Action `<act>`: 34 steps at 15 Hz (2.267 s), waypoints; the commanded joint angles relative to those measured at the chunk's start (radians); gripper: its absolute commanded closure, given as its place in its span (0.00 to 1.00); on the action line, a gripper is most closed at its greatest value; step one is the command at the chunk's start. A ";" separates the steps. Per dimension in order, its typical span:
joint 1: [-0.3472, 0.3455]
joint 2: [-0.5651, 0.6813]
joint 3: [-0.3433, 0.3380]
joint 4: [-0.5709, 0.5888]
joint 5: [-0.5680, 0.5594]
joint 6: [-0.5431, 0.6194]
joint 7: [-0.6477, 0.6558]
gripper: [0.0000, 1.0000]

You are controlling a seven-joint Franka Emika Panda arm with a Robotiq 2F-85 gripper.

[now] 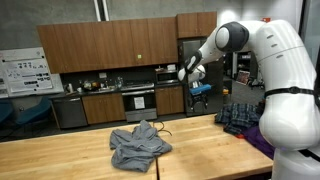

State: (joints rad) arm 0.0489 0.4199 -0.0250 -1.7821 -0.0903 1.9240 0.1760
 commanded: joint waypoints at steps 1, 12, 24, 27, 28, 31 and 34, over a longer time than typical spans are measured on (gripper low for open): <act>0.061 0.023 0.041 0.077 -0.050 -0.075 -0.028 0.00; 0.175 0.119 0.129 0.307 -0.092 -0.365 -0.151 0.00; 0.190 0.157 0.170 0.402 -0.081 -0.567 -0.269 0.00; 0.190 0.158 0.170 0.402 -0.081 -0.568 -0.270 0.00; 0.190 0.158 0.170 0.402 -0.081 -0.569 -0.270 0.00; 0.190 0.158 0.170 0.402 -0.081 -0.569 -0.270 0.00; 0.190 0.156 0.173 0.398 -0.079 -0.558 -0.276 0.00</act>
State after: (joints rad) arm 0.2380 0.5764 0.1457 -1.3856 -0.1719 1.3591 -0.0944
